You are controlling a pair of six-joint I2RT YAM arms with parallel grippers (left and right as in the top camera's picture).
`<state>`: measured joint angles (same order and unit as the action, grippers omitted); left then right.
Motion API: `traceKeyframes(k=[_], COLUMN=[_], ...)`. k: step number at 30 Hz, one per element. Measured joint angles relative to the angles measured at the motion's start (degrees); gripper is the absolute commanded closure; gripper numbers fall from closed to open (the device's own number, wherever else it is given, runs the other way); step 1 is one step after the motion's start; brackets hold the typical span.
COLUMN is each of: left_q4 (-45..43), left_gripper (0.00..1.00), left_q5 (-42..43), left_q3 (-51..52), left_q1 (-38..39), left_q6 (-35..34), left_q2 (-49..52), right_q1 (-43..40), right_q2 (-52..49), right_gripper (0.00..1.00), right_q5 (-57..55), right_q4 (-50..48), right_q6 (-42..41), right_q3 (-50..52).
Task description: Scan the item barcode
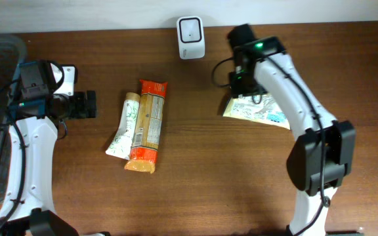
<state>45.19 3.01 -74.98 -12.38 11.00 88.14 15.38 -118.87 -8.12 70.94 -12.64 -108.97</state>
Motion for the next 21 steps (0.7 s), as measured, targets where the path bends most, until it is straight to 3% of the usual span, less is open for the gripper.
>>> traceKeyframes(k=[4,7,12,21], left_q4=[0.0,0.04,0.0,0.0], left_gripper=[0.01,0.01,0.01,0.01], left_q5=[0.0,0.0,0.0,0.0], left_q3=[0.0,0.0,0.0,0.0], left_q1=[0.0,0.0,0.0,0.0], left_q6=[0.0,0.0,0.0,0.0], left_q2=[0.0,0.0,0.0,0.0], right_q1=[-12.22,-16.2,-14.99,-2.62], right_q2=[-0.39,-0.44,-0.46,-0.46], right_gripper=[0.43,0.43,0.43,0.43], right_q5=[0.66,2.6,13.29,18.69], right_q4=[0.79,-3.1,-13.73,-16.48], right_q6=[-3.26,-3.41,2.84,6.19], right_q3=[3.26,10.16,19.06,19.52])
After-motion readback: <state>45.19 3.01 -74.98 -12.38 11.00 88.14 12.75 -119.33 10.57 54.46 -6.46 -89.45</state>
